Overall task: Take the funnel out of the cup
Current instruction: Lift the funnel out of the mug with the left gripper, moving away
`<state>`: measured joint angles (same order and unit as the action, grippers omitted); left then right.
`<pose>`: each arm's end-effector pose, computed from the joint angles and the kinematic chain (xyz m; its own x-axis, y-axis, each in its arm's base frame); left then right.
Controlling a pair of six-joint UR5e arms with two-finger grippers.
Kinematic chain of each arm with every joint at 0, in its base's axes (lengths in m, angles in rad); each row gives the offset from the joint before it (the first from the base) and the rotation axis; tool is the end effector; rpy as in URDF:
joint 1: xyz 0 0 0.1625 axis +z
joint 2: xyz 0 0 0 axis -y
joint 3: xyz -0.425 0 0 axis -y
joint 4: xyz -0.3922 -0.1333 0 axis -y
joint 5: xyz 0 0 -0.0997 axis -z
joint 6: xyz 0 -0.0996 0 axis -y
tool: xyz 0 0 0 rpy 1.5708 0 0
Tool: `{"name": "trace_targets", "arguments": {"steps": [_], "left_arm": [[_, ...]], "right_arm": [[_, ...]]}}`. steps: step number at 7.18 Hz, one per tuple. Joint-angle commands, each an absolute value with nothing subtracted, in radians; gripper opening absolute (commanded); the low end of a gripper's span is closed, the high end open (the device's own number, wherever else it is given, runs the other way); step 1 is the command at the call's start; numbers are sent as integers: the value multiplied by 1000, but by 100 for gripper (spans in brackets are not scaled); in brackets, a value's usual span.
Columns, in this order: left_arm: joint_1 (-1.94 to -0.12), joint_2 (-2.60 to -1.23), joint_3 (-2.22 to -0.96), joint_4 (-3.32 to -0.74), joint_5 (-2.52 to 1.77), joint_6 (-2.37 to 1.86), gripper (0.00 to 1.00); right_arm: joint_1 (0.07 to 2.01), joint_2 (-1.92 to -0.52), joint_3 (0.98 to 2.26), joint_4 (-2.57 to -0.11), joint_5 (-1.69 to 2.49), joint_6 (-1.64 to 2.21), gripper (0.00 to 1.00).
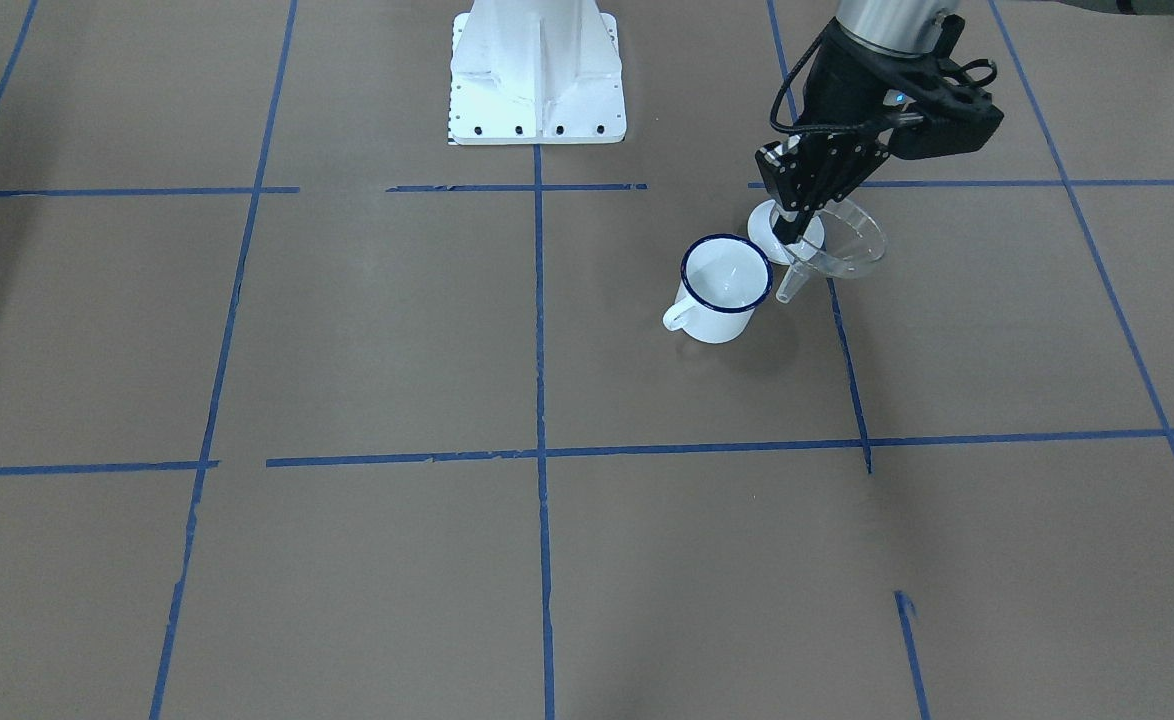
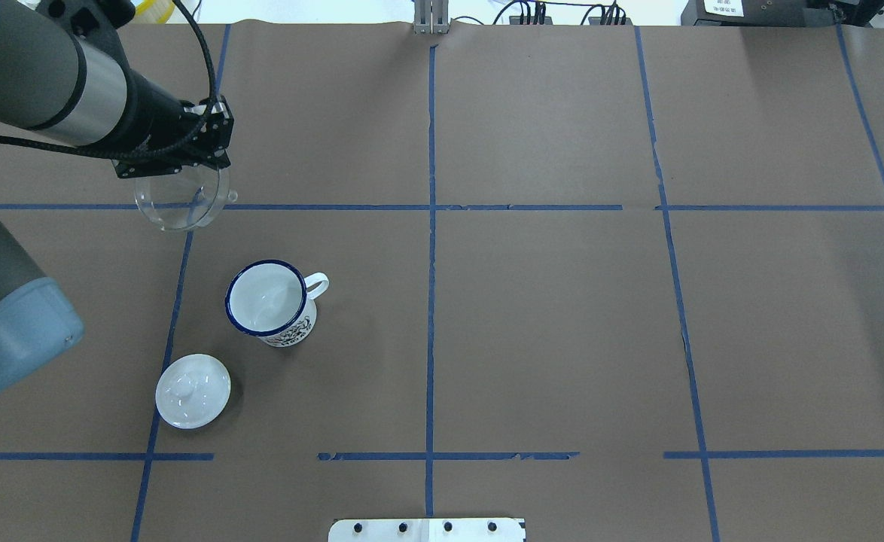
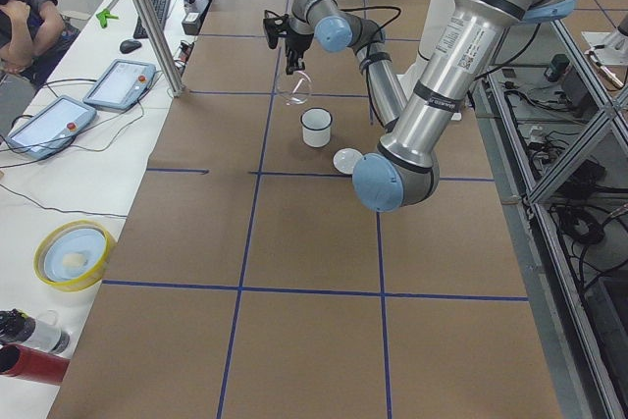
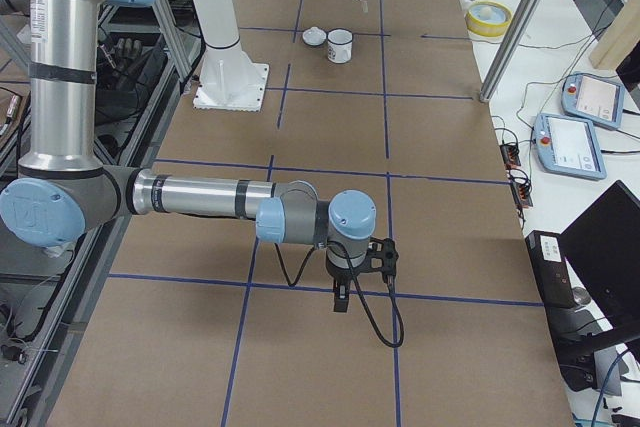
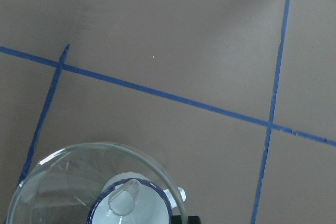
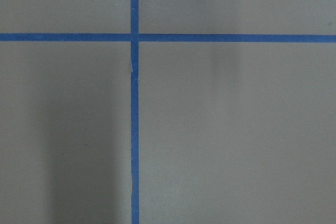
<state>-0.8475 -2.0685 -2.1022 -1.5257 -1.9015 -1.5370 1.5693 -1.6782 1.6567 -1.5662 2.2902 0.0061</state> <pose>0.2809 -0.4707 0.1690 0.3842 -0.3868 -0.8383 0.5174 0.8422 -0.1515 0.0670 -0.4451 0.6701 0.7522 0.0161 0.6587 -0.0031 0.9998 -0.0209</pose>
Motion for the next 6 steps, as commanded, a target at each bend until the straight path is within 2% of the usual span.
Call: {"name": "trace_targets", "arguments": {"steps": [1,6], "left_arm": [[-865,-2066,-1916,-1897,-1711,-1836,0],[-845,-2104,-1307,-2497,-1395,-2060,0]], "right_arm": [[1569,-1678,1657,-1566,2290,6,100],[1569,-1678,1655,-1566,2290,6,100]]}}
